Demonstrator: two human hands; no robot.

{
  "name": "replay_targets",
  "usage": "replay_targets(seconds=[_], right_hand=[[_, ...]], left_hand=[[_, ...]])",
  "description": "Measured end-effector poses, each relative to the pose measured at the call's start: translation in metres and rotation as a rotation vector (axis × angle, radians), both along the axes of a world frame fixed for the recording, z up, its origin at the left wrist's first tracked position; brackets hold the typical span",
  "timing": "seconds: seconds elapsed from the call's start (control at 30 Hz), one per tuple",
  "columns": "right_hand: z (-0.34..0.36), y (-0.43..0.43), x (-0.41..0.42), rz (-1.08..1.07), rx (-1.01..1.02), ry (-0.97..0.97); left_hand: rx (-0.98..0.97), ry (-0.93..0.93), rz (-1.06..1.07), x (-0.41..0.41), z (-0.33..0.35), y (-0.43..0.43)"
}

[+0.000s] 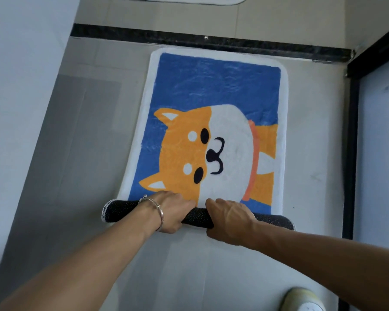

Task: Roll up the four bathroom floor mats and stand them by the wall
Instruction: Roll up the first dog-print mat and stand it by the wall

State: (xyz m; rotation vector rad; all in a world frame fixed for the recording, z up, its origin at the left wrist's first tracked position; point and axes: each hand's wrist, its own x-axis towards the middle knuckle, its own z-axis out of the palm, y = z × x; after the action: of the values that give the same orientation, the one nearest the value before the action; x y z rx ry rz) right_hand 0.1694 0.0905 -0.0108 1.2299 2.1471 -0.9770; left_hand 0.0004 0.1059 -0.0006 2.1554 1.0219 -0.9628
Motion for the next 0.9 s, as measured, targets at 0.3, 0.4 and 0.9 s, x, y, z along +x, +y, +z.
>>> replay_targets(seconds=[0.3, 0.4, 0.9], right_hand=[[-0.001, 0.04, -0.004, -0.064, -0.272, 0.025], [-0.006, 0.029, -0.008, -0.009, 0.009, 0.027], [-0.009, 0.021, 0.001, -0.07, 0.084, 0.037]], left_hand=[[0.197, -0.079, 0.021, -0.006, -0.004, 0.011], [0.1, -0.01, 0.055, -0.008, -0.004, 0.017], [0.106, -0.068, 0.011, 0.0, -0.014, 0.022]])
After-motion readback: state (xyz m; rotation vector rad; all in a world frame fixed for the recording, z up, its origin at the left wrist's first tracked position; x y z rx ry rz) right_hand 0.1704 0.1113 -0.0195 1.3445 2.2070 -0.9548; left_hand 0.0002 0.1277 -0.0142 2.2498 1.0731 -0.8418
